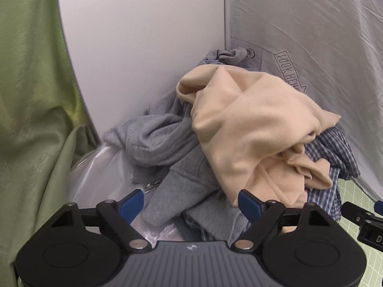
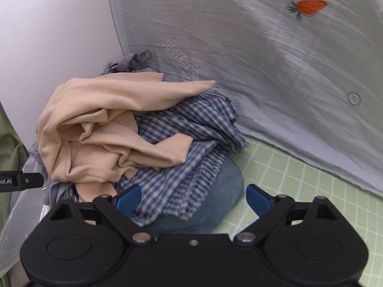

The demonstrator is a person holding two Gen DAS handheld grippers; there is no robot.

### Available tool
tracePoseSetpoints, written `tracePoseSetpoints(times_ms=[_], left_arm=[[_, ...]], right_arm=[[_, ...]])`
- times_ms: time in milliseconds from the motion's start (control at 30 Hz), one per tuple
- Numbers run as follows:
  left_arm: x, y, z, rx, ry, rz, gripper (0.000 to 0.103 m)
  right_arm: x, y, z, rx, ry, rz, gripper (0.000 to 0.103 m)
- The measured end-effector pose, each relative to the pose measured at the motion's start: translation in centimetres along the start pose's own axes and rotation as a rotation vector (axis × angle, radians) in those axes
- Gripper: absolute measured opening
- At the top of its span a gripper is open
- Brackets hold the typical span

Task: Fold clothes
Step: 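Reach both grippers into the pile and grasp the beige shirt, then lift the beige shirt out of the pile and release it onto the mat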

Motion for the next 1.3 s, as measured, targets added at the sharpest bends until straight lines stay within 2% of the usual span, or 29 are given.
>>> tracePoseSetpoints(times_ms=[33, 100, 167, 200, 233, 333, 433, 500, 533, 567, 667, 733, 867, 1000, 1133, 1300], left_arm=[[0.3, -0.6, -0.4, -0.003, 0.005, 0.016, 0.077], [1.0, -1.7, -1.0, -0.013, 0.016, 0.057, 0.065], [1.5, -2.4, -1.1, -0.026, 0.022, 0.088, 0.05], [1.8, -2.6, -1.1, -0.029, 0.023, 0.102, 0.045], [1.9, -2.6, -1.1, -0.027, 0.022, 0.117, 0.034], [2.2, -2.5, -0.9, -0.015, 0.008, 0.142, 0.029], [2.3, -2.2, -0.7, -0.008, -0.002, 0.156, 0.02], [2.4, -2.0, -0.6, -0.006, -0.007, 0.163, 0.015], [2.5, -1.8, -0.6, -0.002, -0.014, 0.166, 0.012], [2.6, -1.5, -0.5, 0.002, -0.016, 0.167, 0.011], [2.7, -0.5, -0.4, 0.01, -0.01, 0.182, 0.009], [2.9, 0.8, -0.1, 0.023, -0.015, 0.203, 0.009], [3.9, 4.2, 0.8, 0.069, -0.058, 0.229, 0.009], [5.2, 7.9, 2.6, 0.092, -0.098, 0.263, 0.008], [6.9, 11.2, 5.5, 0.092, -0.137, 0.291, 0.008], [9.5, 15.0, 11.1, 0.045, -0.175, 0.32, 0.008]], right_arm=[[-0.4, -0.8, -0.6, 0.012, 0.021, -0.002, 0.088], [-1.2, -2.3, -1.5, 0.032, 0.066, -0.005, 0.081], [-1.9, -3.4, -2.0, 0.041, 0.106, -0.023, 0.076], [-2.3, -4.0, -2.3, 0.045, 0.126, -0.032, 0.073], [-2.7, -4.5, -2.5, 0.049, 0.146, -0.04, 0.073], [-3.5, -5.6, -2.6, 0.047, 0.175, -0.062, 0.068], [-3.7, -6.3, -2.4, 0.037, 0.155, -0.109, 0.049], [-3.7, -6.3, -2.2, 0.038, 0.134, -0.141, 0.03], [-3.7, -6.1, -2.1, 0.041, 0.134, -0.137, 0.011], [-3.7, -5.8, -2.0, 0.048, 0.135, -0.129, 0.002], [-3.0, -4.3, -1.6, 0.077, 0.091, -0.153, 0.002], [-2.4, -2.9, -1.1, 0.093, 0.066, -0.14, 0.002], [-0.3, 0.4, 0.4, 0.12, -0.004, -0.075, 0.002], [3.3, 4.2, 3.8, 0.115, -0.106, 0.021, 0.002], [8.1, 8.8, 9.6, 0.081, -0.232, 0.154, 0.002], [14.9, 15.5, 20.3, 0.018, -0.361, 0.325, 0.002]])
Point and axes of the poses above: each gripper's, at about its wrist camera, not at the fingertips, and y roughly against the way its jaws point, x to its right, z to its underside, the point moved 4 cm from there along -y, roughly the way its jaws point, and after that the axes turned 10 degrees about y, right-handed, at the moved point
